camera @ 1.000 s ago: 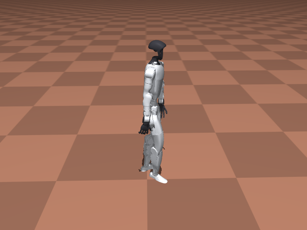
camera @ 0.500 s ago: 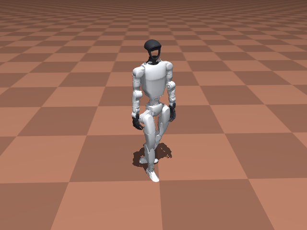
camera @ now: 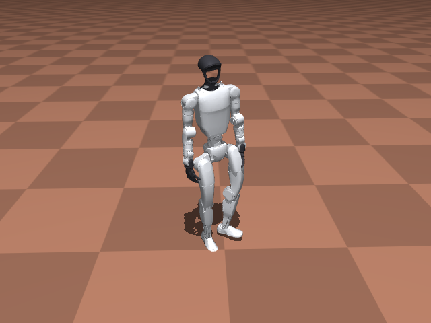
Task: In place motions
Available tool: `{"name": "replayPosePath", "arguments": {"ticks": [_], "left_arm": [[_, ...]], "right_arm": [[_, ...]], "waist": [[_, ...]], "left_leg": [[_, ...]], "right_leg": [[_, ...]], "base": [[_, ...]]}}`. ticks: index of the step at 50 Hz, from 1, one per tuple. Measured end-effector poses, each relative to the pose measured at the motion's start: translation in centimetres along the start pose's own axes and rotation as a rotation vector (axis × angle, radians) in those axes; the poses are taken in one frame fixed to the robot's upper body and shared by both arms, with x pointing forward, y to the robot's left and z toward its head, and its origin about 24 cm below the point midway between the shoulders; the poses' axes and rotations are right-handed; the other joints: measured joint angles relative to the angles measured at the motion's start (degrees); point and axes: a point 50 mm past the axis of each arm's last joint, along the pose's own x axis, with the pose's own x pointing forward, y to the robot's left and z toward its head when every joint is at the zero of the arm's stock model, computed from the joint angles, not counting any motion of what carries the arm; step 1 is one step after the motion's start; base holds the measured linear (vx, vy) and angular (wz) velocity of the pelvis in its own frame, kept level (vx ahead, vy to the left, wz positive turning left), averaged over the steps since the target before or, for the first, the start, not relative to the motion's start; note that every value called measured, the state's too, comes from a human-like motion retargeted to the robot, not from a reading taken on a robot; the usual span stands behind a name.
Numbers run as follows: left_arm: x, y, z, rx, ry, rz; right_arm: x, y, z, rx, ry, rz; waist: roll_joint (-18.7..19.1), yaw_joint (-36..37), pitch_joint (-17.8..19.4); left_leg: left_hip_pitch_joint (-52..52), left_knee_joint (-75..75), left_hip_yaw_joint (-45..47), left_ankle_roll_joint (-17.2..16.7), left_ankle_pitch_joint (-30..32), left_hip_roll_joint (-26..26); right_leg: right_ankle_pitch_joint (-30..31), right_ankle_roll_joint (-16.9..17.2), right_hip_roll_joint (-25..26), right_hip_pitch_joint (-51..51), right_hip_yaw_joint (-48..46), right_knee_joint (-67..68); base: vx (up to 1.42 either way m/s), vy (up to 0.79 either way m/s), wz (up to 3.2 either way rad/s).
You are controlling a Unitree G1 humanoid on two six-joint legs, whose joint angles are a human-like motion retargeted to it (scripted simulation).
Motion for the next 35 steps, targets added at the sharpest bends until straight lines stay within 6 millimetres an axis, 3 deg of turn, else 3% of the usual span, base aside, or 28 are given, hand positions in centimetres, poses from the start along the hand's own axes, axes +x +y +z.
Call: {"name": "replayPosePath", "arguments": {"ticks": [7, 15, 18, 22, 25, 30, 35], "left_arm": [[0.0, 0.3, -1.9, -0.034, 0.044, 0.012], [-0.2, 1.4, -1.5, -0.07, 0.028, 0.034], [-0.4, 2.0, -0.1, -0.074, -0.011, 0.041], [-0.5, 2.1, 1.3, -0.124, -0.073, 0.025], [-0.5, 1.9, 2.6, -0.14, -0.123, 0.01], [-1.0, 2.3, 5.1, -0.103, -0.196, 0.016], [-0.6, 1.1, 4.4, -0.066, -0.167, 0.025]], "right_arm": [[-0.2, -0.3, -2.4, -0.028, 0.086, 0.003], [-0.2, -0.5, -2.4, -0.01, 0.103, -0.049], [-0.1, -0.1, -2.0, 0.01, 0.085, -0.06], [0.0, 0.4, -2.6, -0.015, 0.1, -0.047], [0.0, 0.3, -2.8, -0.041, 0.108, -0.036], [-0.1, -0.6, -1.8, -0.079, 0.078, -0.051], [-0.6, -2.3, -2.7, -0.036, 0.086, -0.091]], "waist": [[0.9, 3.8, -1.7], [4.3, -0.5, -1.1], [4.6, -2.6, 0.6], [4.3, -3.4, 0.3], [4.3, -2.1, 0.1], [1.8, 3.7, 3.0], [1.5, 9.3, 3.5]], "left_leg": [[0.4, -3.0, -2.0, 0.6, 0.5, -1.4], [-3.7, -2.1, -10.6, -0.2, 2.9, -0.1], [-4.4, -2.1, -15.6, -0.5, 4.8, -0.4], [-6.0, -2.5, -22.0, -1.3, 7.3, -1.9], [-7.9, -2.6, -26.7, -2.6, 9.2, -3.1], [-9.5, -3.0, -29.7, -2.0, 11.8, -6.3], [-11.5, -5.0, -28.4, 0.3, 7.6, -6.9]], "right_leg": [[-1.7, 0.1, 0.3, -0.2, 0.0, 1.2], [-5.3, -2.2, 2.4, -2.6, -1.1, 8.5], [-5.1, -1.6, 4.8, -3.6, 10.2, 11.2], [-5.9, 4.2, 8.6, -3.8, 31.2, 11.9], [-7.8, 7.5, 8.1, -3.7, 34.3, 10.9], [-10.1, 4.2, 4.3, -1.3, 21.1, 7.4], [-10.6, 5.6, 0.4, -0.7, 8.6, 6.7]], "base": [[0.22, 0.01, 0.08], [0.06, -0.02, 1.05], [0.01, -0.09, 2.03], [0.11, -0.12, 2.15], [0.08, -0.1, 2.17], [-0.07, -0.04, 1.76], [-0.03, 0.09, 2.34]]}}
